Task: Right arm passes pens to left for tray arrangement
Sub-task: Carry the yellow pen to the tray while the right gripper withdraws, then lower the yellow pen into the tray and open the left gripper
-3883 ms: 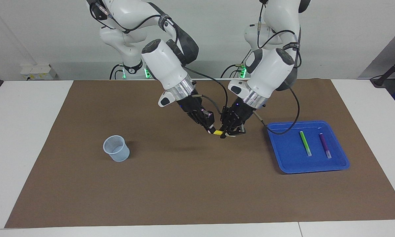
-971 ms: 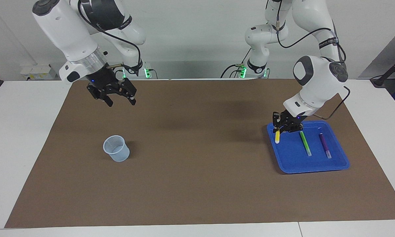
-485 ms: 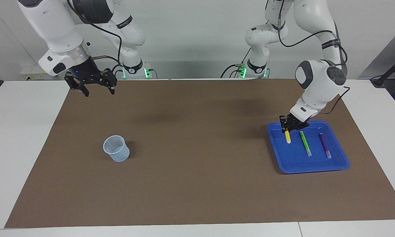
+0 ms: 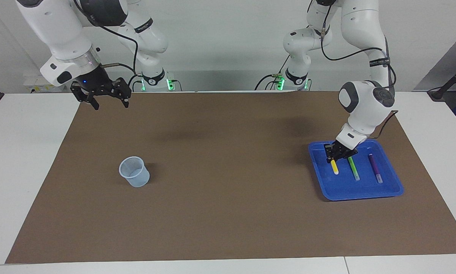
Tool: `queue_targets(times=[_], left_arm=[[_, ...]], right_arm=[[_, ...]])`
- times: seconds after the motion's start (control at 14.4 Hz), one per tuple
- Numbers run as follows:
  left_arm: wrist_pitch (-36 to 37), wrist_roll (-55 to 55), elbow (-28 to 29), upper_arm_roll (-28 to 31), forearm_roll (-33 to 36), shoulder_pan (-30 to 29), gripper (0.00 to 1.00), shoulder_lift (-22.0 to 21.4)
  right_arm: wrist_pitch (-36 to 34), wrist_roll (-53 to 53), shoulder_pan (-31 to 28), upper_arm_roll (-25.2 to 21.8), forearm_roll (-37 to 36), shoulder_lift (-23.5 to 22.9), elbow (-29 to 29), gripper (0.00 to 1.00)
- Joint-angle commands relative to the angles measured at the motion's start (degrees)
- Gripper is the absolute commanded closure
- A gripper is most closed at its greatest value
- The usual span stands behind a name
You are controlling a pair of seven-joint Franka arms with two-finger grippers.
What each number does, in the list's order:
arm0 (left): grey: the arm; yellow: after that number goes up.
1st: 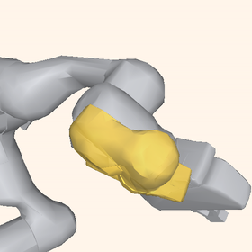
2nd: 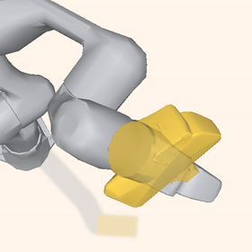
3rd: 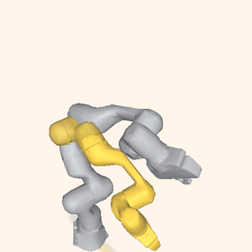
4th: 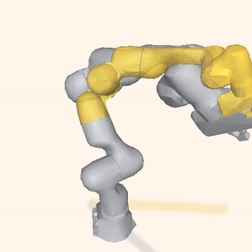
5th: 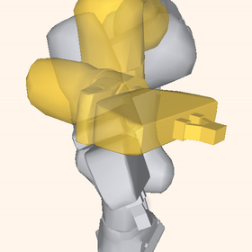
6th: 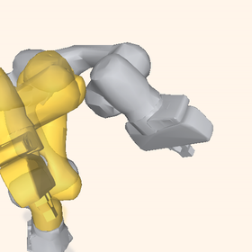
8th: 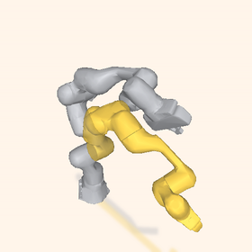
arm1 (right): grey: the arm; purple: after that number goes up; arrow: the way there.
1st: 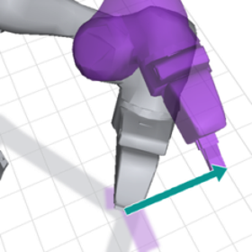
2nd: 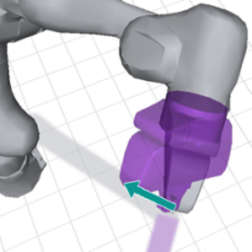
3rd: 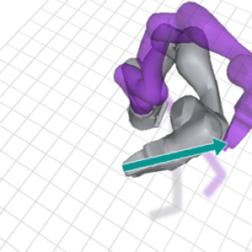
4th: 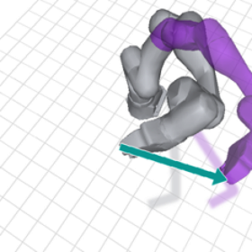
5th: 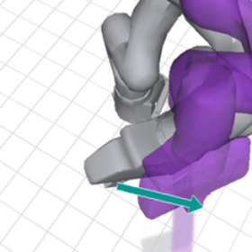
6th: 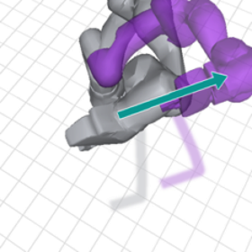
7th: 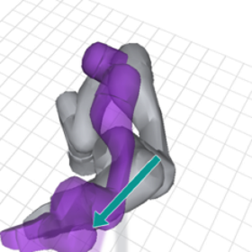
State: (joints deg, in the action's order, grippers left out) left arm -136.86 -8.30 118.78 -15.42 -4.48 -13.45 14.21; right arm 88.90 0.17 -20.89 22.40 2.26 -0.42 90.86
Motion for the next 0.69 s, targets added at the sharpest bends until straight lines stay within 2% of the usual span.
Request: queue_targets(times=[0.0, 0.62], left_arm=[[-1.8, 2.1, -0.1, -0.4, 1.9, -0.6, 1.00, 1.1], [-4.3, 2.9, -0.1, 0.3, 1.9, -0.3, 1.00, 2.8]], right_arm=[[-0.3, -0.6, -1.3, 0.6, -0.7, 1.4, 1.2, 0.00], [-0.3, -0.8, -0.6, 0.7, -0.7, 1.4, 1.2, 0.00]])
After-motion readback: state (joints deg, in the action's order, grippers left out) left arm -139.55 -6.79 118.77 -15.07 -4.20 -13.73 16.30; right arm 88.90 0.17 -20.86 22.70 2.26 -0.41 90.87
